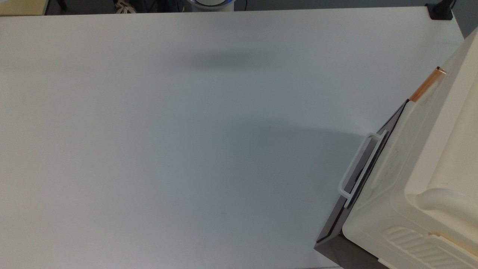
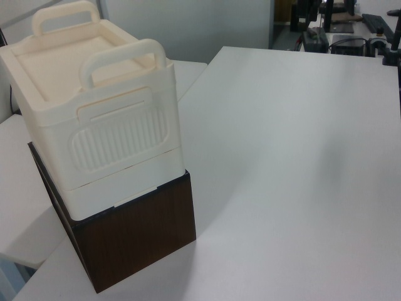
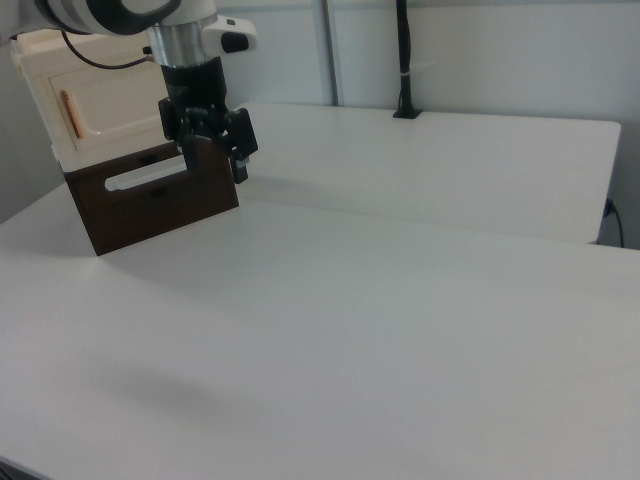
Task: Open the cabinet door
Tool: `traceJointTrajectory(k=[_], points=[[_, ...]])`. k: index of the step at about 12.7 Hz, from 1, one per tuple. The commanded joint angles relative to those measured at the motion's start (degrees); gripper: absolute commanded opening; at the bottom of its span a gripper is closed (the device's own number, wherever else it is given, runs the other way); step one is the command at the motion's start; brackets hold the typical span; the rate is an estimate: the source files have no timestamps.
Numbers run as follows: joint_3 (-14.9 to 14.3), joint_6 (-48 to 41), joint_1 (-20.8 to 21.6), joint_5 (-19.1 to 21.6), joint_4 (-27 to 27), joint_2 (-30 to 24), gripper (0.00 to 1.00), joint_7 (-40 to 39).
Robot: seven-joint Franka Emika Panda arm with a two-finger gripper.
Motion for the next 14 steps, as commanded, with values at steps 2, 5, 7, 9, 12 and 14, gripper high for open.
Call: traceJointTrajectory(k=[2, 5, 7, 9, 12, 14], points=[[0.9, -0.8, 3.6, -0.4, 0.0, -0.1, 1.0, -4.0], [0.7, 4.6, 9.8, 0.1, 0.7, 0.4, 1.0, -12.1], [0.0, 14.5, 16.0, 1.9, 0.8, 3.6, 1.0, -15.3], [-0.4, 22.1, 19.3, 7.4, 1.2, 5.3, 1.0, -15.8], [-0.8, 29.6, 26.8, 7.7, 3.9, 8.6, 1.0, -15.2], [-1.6, 34.6, 33.0, 7.4, 7.0, 13.4, 1.0, -14.8]])
